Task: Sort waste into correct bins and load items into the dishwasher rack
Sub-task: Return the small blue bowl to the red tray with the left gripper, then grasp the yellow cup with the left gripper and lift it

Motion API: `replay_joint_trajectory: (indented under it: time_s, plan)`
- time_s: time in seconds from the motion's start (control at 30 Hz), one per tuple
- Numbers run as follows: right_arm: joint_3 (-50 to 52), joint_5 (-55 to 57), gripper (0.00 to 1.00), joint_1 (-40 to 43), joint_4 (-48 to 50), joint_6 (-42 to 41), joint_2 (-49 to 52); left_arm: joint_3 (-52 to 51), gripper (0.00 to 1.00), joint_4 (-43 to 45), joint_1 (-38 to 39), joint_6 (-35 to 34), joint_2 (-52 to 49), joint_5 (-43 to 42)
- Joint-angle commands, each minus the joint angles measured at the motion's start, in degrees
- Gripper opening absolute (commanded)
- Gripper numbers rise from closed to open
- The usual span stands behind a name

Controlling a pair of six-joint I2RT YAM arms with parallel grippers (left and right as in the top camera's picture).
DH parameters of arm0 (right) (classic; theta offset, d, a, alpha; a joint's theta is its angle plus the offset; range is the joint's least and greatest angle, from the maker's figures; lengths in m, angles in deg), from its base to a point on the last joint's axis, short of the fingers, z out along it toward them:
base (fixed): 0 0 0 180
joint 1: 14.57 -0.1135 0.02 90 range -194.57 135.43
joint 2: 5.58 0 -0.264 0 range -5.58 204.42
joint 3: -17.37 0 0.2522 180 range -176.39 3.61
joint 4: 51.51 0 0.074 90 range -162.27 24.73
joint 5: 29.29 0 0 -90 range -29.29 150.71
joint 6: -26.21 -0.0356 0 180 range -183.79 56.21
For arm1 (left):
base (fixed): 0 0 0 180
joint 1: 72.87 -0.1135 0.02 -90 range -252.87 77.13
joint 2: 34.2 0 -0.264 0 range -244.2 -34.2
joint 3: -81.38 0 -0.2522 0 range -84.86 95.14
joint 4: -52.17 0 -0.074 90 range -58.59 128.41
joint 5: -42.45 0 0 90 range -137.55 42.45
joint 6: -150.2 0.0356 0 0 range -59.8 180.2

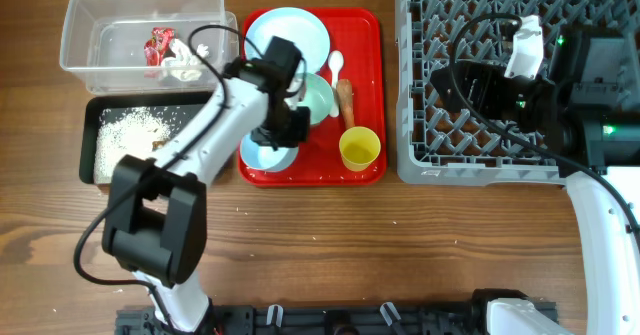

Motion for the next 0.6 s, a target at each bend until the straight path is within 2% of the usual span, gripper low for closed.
replay_joint_trajectory:
  time_s: [0.0, 0.07, 0.27, 0.43, 0.57]
  plan:
    - [-0.3, 0.4, 1.00, -0.4, 0.3, 1.2, 0.8, -0.3, 0.33, 0.1, 3.7, -2.0, -0.6, 3.0]
    - [-0.3, 0.3, 1.00, -0.4, 0.5, 1.2, 0.9, -0.1, 0.45, -0.1, 4.8, -2.4, -0.5, 3.0]
    - [-0.3, 0.3, 1.00, -0.4, 1.5, 1.2, 1.0, 8.1, 0.59, -2.8, 3.9, -2.4, -0.4, 0.9]
    - [-0.3, 0.3, 1.00, -0.4, 1.8, 1.5, 1.0, 10.4, 0.63, 5.1, 6.8, -2.4, -1.7, -1.1]
    - [-0.3, 0.4, 1.00, -0.4, 1.6, 4.3, 1.0, 10.4, 0.63, 5.9, 8.0, -2.4, -5.7, -1.0]
